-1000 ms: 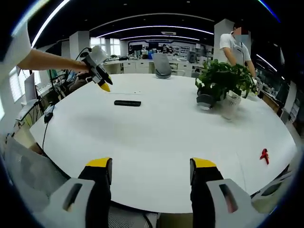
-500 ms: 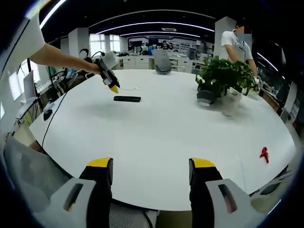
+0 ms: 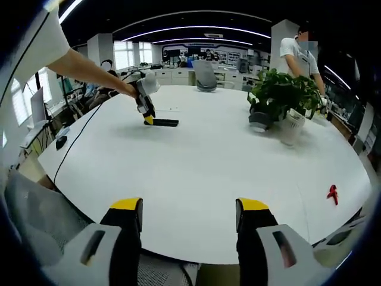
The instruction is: Press the specified remote control buttons in sequence, fully releasing each button before pressing the next.
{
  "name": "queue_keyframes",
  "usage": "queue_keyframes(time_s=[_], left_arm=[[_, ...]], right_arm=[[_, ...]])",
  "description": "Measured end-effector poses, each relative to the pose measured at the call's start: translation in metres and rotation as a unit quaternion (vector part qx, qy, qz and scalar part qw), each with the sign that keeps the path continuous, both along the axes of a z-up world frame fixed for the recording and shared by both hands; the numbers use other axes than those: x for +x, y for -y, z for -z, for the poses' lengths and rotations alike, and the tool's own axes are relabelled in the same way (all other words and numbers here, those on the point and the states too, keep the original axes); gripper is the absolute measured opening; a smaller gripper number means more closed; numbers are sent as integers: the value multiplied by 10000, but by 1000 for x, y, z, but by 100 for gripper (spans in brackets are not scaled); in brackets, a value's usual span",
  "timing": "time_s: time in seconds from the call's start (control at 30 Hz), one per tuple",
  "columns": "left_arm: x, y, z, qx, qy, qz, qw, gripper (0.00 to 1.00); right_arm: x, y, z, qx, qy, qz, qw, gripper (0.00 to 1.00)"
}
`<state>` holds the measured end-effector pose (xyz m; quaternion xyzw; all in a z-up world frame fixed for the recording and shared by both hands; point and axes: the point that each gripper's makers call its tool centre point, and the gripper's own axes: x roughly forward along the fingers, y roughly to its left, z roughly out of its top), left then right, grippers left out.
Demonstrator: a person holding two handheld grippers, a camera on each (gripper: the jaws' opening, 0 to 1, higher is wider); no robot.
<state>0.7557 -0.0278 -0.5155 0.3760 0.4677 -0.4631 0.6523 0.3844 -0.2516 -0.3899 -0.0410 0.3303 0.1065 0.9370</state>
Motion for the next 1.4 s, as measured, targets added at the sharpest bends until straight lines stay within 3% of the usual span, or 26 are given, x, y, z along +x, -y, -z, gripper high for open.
queue_keyframes(time_s=[0.2,0.43,0.67,0.8,1.4], left_arm=[[1,-3,7,176,-95,-97,9998,30],[-6,-2,7,131,-277,-93,9995,26],[-13,1,6,175,-180,196,9995,24],[-15,1,5,288,-182,144,9993,24],[-61,5,3,628,-284,103,9976,23]], right_arm=[[0,-1,0,-12,7,-19,10000,66],[0,2,-1,-50,18,42,10000,66],[0,0,-2,-98,58,-11,9999,66],[1,0,-4,-91,111,-2,9999,66],[2,0,-10,-36,261,9,9997,66]])
